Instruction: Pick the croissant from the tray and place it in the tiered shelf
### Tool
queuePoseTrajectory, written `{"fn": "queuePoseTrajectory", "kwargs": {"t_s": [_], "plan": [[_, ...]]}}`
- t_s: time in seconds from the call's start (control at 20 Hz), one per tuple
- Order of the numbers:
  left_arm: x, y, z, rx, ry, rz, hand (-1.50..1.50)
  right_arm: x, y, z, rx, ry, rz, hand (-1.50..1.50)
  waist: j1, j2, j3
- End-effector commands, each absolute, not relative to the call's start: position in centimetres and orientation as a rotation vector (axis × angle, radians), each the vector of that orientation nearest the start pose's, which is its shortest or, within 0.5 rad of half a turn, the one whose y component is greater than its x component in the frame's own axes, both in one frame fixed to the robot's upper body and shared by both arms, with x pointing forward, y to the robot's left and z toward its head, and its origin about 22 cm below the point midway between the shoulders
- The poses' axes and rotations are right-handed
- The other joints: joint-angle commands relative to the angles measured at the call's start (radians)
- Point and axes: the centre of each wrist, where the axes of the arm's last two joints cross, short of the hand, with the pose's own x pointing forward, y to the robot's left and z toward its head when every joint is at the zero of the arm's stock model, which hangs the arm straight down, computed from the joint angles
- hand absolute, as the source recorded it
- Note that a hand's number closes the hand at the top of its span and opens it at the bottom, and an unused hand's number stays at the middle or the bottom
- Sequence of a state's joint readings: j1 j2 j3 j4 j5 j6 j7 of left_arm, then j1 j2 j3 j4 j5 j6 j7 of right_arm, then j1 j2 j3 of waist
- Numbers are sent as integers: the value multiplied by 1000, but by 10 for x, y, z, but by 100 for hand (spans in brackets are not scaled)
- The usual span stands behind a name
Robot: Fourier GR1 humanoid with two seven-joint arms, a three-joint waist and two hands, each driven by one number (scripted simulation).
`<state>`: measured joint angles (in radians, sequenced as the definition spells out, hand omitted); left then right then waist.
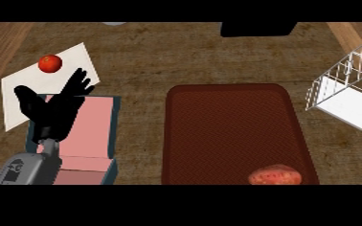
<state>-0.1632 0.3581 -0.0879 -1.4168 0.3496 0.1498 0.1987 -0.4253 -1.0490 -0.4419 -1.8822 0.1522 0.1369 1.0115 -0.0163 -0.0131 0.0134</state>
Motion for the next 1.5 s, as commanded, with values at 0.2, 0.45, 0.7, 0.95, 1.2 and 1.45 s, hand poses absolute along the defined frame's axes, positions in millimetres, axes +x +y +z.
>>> {"fn": "queuePoseTrajectory", "kwargs": {"t_s": [0.2,0.45,0.7,0.95,1.2,1.45], "plan": [[249,288,-29,81,-1124,31,0,228,-406,367,-1261,-1212,195,150,31,20,-14],[259,287,-28,74,-1117,27,0,233,-429,365,-1287,-1196,219,150,31,22,-14],[259,289,-25,69,-1132,23,0,243,-457,341,-1289,-1209,177,150,33,21,-12],[248,283,-27,48,-1117,-5,0,255,-463,327,-1345,-1166,221,150,61,23,-12],[263,299,-18,86,-1128,35,0,262,-476,325,-1319,-1239,204,150,45,22,-13],[250,278,-24,60,-1126,33,0,265,-486,327,-1307,-1266,212,150,53,17,-13]]}}
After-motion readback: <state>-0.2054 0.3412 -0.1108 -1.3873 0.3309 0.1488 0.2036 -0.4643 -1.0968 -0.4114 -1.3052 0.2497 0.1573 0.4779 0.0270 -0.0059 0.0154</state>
